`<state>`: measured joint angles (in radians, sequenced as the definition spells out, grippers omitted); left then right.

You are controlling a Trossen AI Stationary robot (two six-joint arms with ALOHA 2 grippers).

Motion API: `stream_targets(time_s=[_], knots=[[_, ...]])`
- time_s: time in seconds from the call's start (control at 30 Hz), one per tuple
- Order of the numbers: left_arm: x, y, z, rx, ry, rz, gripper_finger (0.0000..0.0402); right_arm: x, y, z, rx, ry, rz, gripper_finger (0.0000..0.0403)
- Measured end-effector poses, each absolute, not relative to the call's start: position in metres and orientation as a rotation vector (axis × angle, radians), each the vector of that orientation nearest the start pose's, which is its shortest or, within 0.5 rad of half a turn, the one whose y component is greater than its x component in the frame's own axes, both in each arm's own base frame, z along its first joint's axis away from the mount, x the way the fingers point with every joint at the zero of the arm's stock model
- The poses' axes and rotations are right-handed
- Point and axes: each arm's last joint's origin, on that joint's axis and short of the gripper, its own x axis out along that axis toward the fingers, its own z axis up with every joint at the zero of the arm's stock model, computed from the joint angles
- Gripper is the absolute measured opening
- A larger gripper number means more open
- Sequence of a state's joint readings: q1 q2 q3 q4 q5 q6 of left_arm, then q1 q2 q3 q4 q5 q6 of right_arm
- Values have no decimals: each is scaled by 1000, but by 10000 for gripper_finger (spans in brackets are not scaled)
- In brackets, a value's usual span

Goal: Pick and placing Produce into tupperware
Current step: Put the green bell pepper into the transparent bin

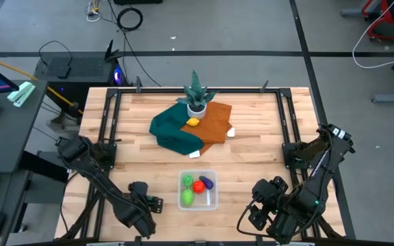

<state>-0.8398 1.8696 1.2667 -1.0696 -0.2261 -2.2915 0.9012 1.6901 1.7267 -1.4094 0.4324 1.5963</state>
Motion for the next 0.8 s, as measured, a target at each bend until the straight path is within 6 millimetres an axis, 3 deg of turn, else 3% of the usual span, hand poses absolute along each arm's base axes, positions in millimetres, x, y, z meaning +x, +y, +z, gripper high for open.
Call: stream_targets(time_s=[0.2, 0.37, 0.8], knots=[[228, -245, 151, -995, 1039, 1143, 359, 204, 238, 342, 568, 1019, -495, 309], [230, -247, 147, -1004, 1039, 1135, 342, 204, 238, 342, 568, 1019, -494, 309], [229, -246, 147, -976, 1051, 1125, 217, 204, 238, 342, 570, 1018, -495, 309]])
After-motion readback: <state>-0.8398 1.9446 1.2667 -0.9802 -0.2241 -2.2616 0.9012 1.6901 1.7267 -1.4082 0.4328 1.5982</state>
